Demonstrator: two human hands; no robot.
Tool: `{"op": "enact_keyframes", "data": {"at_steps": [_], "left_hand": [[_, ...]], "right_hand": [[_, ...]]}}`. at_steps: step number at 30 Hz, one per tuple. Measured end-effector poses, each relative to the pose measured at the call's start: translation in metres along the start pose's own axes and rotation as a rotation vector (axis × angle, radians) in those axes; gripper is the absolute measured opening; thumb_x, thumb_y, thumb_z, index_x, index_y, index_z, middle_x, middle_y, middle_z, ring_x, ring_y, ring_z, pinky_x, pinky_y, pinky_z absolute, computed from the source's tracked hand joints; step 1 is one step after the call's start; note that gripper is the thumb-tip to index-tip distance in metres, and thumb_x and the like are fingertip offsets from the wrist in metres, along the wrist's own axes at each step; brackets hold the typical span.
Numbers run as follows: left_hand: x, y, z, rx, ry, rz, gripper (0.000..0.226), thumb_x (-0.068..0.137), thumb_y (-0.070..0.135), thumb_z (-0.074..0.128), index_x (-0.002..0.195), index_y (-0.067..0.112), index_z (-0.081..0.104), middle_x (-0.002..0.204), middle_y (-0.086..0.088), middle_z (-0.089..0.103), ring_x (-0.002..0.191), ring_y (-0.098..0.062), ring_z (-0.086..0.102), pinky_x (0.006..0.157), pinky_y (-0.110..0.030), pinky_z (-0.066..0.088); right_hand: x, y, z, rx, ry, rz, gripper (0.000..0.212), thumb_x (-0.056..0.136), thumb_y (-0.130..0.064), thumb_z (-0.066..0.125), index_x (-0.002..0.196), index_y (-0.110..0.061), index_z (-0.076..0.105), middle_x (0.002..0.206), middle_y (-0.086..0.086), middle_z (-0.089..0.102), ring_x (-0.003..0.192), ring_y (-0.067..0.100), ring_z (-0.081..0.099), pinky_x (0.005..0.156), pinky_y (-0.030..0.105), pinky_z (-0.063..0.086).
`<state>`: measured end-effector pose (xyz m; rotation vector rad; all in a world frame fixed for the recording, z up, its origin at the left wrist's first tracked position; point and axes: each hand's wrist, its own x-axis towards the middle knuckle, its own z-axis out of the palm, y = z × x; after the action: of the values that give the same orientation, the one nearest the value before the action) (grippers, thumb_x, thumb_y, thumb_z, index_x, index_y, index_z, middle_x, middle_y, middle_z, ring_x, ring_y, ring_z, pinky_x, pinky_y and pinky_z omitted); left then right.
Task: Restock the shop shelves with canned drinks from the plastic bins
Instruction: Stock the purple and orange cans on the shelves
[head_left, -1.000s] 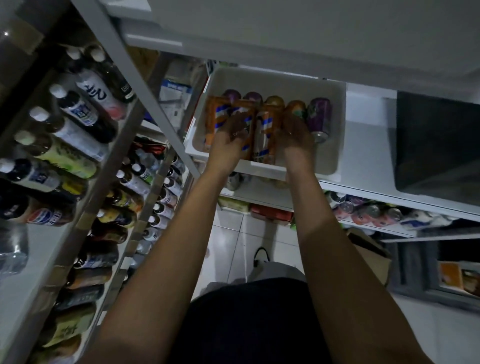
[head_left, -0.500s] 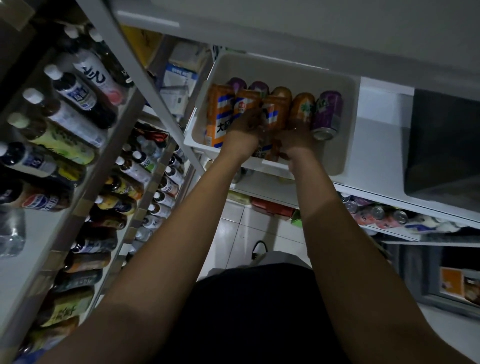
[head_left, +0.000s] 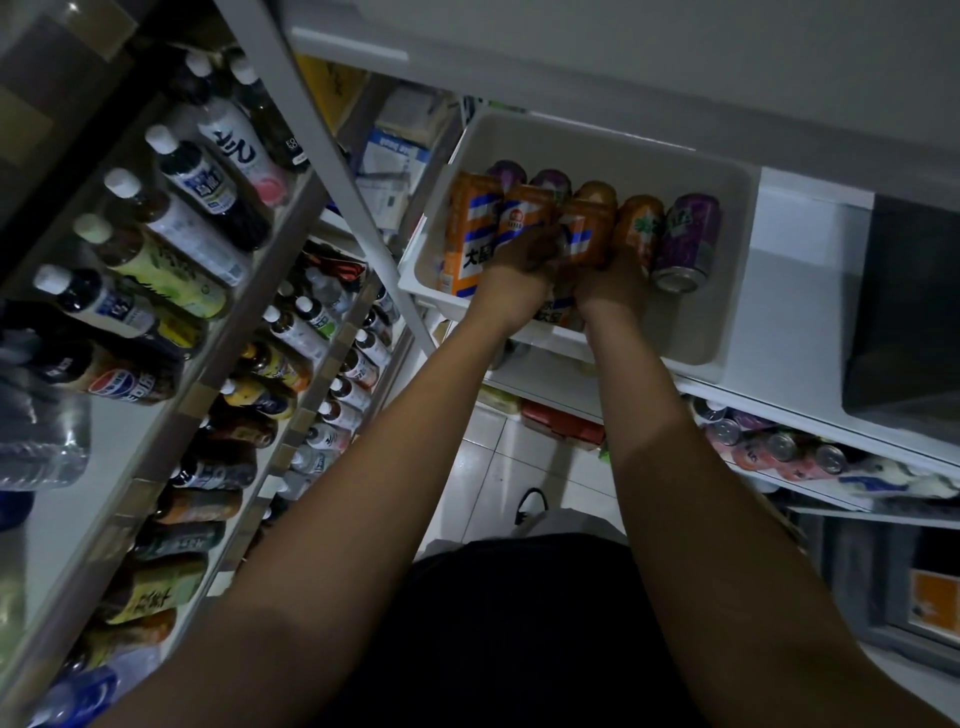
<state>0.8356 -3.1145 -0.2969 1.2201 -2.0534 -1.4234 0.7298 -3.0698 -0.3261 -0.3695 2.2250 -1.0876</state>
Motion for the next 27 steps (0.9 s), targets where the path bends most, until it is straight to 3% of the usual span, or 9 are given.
{"op": "enact_keyframes", "data": {"at_steps": [3,7,10,13,16,17,21,23,27], "left_hand": [[-0.005,0.003,-0.001,-0.052,0.028,-0.009,0.04,0.099,0.0,0.051,0.138,0.007,0.057,0.136,-0.013,0.061,0.119,-0.018,0.056,0.079,-0.003,0.042],[-0.011,0.003,-0.005,-0.132,0.087,-0.014,0.038,0.098,0.005,0.052,0.135,0.012,0.06,0.129,-0.01,0.066,0.12,-0.025,0.06,0.096,-0.034,0.053],[-0.017,0.013,-0.015,-0.223,0.118,-0.009,0.036,0.095,0.01,0.057,0.13,0.015,0.063,0.127,-0.009,0.067,0.117,-0.026,0.063,0.098,-0.046,0.054],[-0.026,0.028,-0.027,-0.295,0.179,0.056,0.038,0.093,0.008,0.057,0.13,0.008,0.062,0.124,-0.01,0.067,0.111,-0.018,0.065,0.092,-0.037,0.057],[-0.036,0.036,-0.045,-0.308,0.229,0.125,0.033,0.094,-0.003,0.056,0.125,0.007,0.06,0.112,0.001,0.066,0.096,0.01,0.063,0.084,-0.019,0.054],[-0.04,0.036,-0.051,-0.294,0.249,0.133,0.037,0.094,-0.004,0.056,0.128,0.008,0.06,0.112,0.003,0.065,0.096,0.013,0.062,0.086,-0.02,0.055],[-0.061,0.027,-0.079,-0.316,0.294,0.139,0.044,0.091,0.001,0.063,0.134,0.009,0.061,0.124,0.0,0.068,0.116,-0.011,0.064,0.1,-0.041,0.055],[-0.074,0.02,-0.091,-0.356,0.32,0.129,0.042,0.09,0.003,0.067,0.131,0.012,0.063,0.122,0.001,0.069,0.116,-0.012,0.065,0.096,-0.044,0.057],[-0.098,0.003,-0.116,-0.384,0.382,0.098,0.04,0.082,0.013,0.074,0.12,0.024,0.069,0.119,0.001,0.072,0.115,-0.016,0.067,0.093,-0.052,0.058]], "right_hand": [[-0.002,-0.003,-0.006,-0.053,0.034,-0.063,0.051,0.085,-0.034,0.072,0.131,-0.018,0.058,0.124,0.008,0.068,0.11,0.029,0.066,0.09,0.039,0.056],[-0.002,-0.014,-0.029,0.013,0.03,-0.155,0.036,0.086,-0.028,0.072,0.12,-0.018,0.063,0.121,0.005,0.07,0.11,0.024,0.066,0.092,0.037,0.054],[-0.011,-0.029,-0.048,0.133,-0.078,-0.242,0.022,0.08,-0.026,0.075,0.099,-0.027,0.065,0.113,0.004,0.072,0.101,0.024,0.069,0.089,0.048,0.058],[-0.029,-0.045,-0.057,0.17,-0.185,-0.328,0.022,0.082,-0.021,0.074,0.095,-0.037,0.065,0.107,-0.001,0.074,0.097,0.018,0.071,0.087,0.046,0.059],[-0.047,-0.054,-0.051,0.325,-0.301,-0.359,0.034,0.087,-0.013,0.074,0.119,-0.019,0.067,0.113,0.005,0.074,0.101,0.022,0.071,0.077,0.033,0.059],[-0.054,-0.056,-0.047,0.366,-0.326,-0.349,0.035,0.088,-0.011,0.074,0.121,-0.016,0.064,0.113,0.006,0.074,0.101,0.022,0.071,0.074,0.03,0.057],[-0.08,-0.058,-0.029,0.418,-0.376,-0.333,0.033,0.086,-0.016,0.078,0.115,-0.018,0.062,0.108,0.005,0.073,0.095,0.019,0.072,0.073,0.03,0.057],[-0.093,-0.06,-0.019,0.429,-0.424,-0.323,0.038,0.087,-0.014,0.076,0.122,-0.014,0.059,0.11,0.003,0.073,0.098,0.018,0.072,0.076,0.033,0.06],[-0.117,-0.065,0.006,0.437,-0.551,-0.31,0.027,0.094,-0.015,0.066,0.121,-0.019,0.063,0.114,0.002,0.073,0.109,0.022,0.069,0.093,0.047,0.057]]}}
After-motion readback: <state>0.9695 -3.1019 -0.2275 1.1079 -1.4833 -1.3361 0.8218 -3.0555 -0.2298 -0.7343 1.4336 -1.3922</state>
